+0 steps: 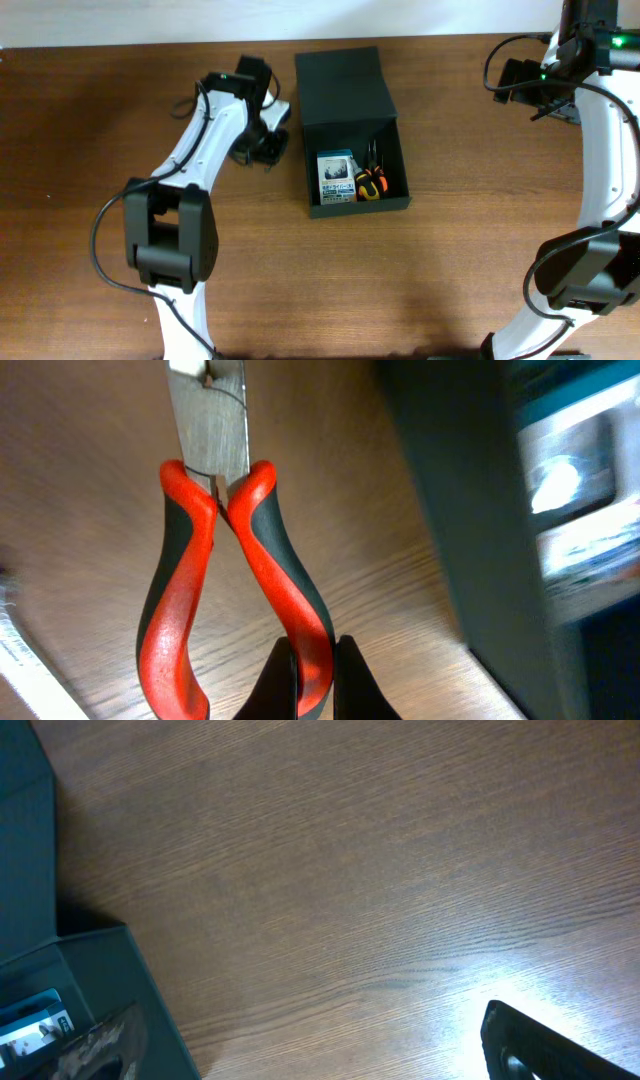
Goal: Pack container
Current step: 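Carry the pliers right and lower them into the black box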
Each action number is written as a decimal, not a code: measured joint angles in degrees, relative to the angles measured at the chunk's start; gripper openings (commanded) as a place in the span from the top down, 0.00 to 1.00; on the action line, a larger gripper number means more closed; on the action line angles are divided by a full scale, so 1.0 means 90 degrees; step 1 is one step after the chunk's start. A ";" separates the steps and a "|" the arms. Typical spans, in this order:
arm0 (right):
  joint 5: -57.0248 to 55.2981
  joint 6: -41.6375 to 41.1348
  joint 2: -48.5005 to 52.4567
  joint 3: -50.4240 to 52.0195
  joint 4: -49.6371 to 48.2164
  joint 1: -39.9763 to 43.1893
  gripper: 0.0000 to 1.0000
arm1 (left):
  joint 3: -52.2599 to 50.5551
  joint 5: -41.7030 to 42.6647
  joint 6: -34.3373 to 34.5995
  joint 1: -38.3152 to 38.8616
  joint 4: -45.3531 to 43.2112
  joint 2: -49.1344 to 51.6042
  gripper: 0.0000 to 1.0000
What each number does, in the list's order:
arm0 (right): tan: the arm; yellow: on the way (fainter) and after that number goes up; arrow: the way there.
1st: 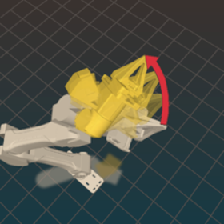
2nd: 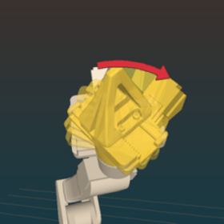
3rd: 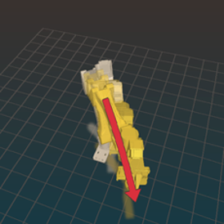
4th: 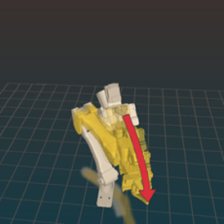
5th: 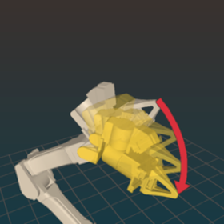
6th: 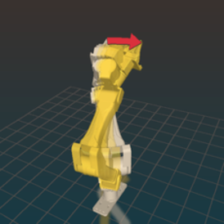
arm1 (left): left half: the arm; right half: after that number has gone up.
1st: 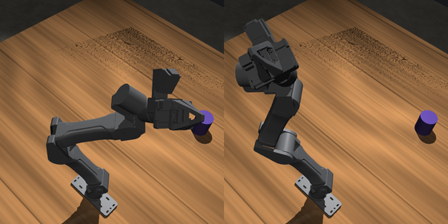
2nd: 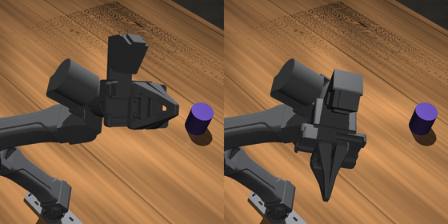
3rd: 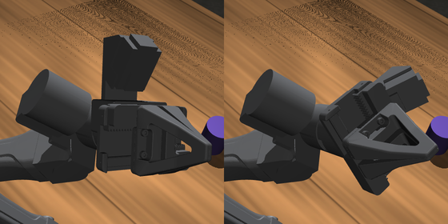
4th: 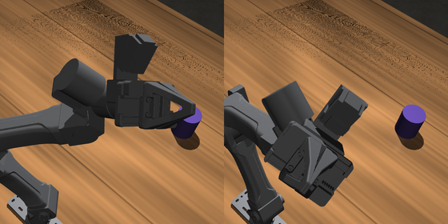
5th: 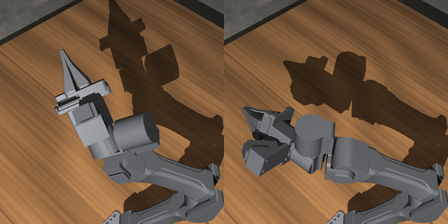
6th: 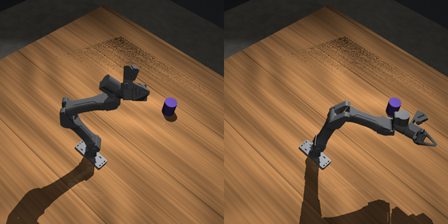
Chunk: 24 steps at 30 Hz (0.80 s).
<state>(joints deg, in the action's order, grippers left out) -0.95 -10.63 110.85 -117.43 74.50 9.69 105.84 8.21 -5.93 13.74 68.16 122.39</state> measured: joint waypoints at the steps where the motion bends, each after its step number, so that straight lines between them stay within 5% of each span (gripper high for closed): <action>1: 0.0000 0.0010 0.0000 0.0000 0.0000 0.0000 0.01 | 0.0168 -0.0005 0.0000 0.0029 0.0012 -0.0075 0.98; 10: 0.0000 0.0007 0.0000 0.0000 0.0000 0.0000 0.01 | 0.1372 -0.0032 0.0214 0.0874 -0.0092 -0.0724 0.98; 16: 0.0000 0.0005 0.0000 0.0000 0.0000 0.0000 0.01 | 0.1523 -0.0029 0.1707 0.1860 -0.0362 -0.0806 0.98; 24: 0.0000 0.0007 0.0000 0.0000 0.0000 0.0000 0.01 | 0.1525 -0.0027 0.2625 0.2676 -0.0568 -0.0512 0.98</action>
<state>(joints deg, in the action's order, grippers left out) -0.95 -10.57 110.85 -117.43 74.50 9.69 119.57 7.97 17.69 37.82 63.05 117.78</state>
